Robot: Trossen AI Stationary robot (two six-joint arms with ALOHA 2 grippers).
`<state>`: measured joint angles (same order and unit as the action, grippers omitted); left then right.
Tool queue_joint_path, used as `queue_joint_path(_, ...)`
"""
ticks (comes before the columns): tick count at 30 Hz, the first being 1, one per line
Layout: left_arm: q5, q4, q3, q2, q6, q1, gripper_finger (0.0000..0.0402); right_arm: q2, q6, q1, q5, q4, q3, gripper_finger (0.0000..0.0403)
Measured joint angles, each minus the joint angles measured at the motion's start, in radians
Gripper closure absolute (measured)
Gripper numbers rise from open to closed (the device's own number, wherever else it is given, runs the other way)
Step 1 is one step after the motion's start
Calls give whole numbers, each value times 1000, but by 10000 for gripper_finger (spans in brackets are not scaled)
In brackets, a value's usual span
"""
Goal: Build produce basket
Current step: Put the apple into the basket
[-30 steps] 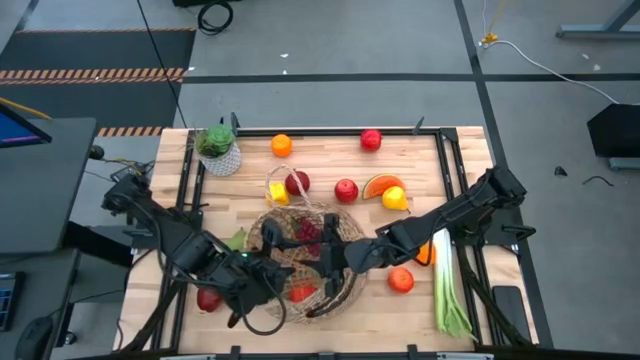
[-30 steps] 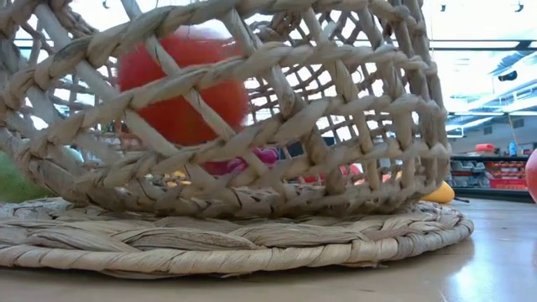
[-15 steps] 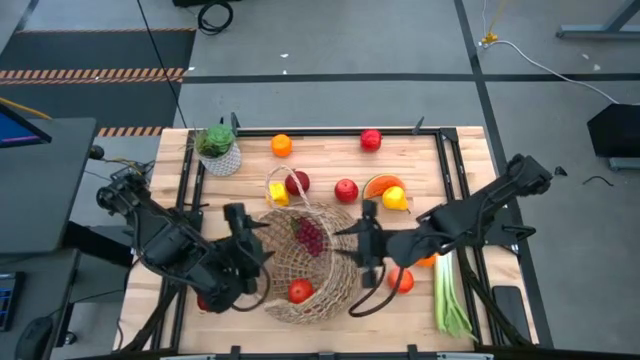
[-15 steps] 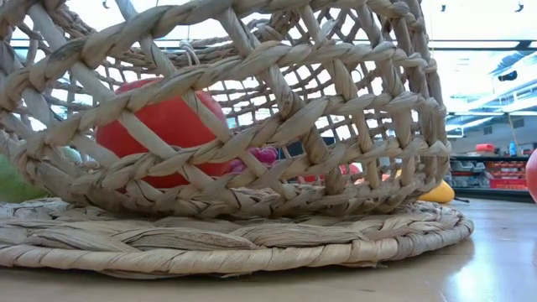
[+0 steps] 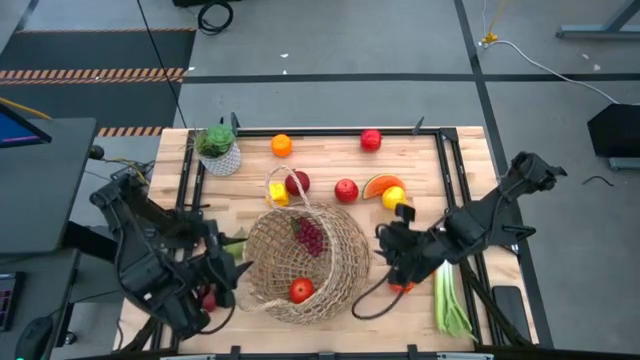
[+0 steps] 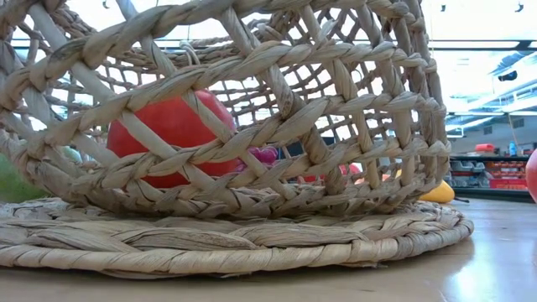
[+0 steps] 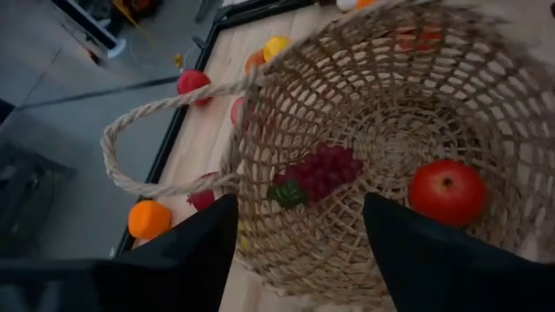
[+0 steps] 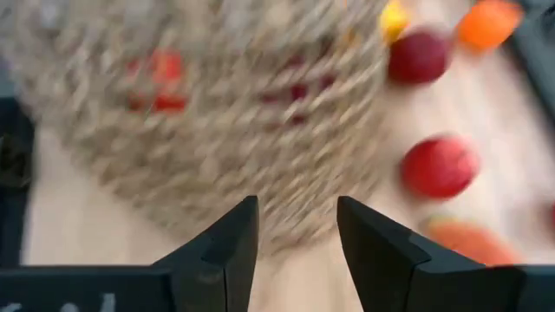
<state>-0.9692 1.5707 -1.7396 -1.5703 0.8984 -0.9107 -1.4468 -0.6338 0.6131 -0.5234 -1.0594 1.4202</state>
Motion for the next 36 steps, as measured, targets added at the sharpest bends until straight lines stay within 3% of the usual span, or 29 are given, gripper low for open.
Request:
queue_joint_path(6, -2, 1, 162, 20, 183, -79, 159, -9, -184, 89, 135, 3, -89, 222)
queue_joint_path(15, -3, -43, 278, 28, 451, -162, 166, -10, -359, 180, 187, 104, -286, 170)
queue_joint_path(25, 15, -161, 342, 27, 451, -187, 170, -10, -417, 151, 188, 228, -461, 58)
queue_joint_path(29, 28, -164, 342, 27, 451, -187, 170, -9, -439, 132, 248, 306, -517, 13)
queue_joint_path(36, 31, -164, 342, 27, 451, -187, 170, -9, -456, 130, 315, 384, -565, 8)
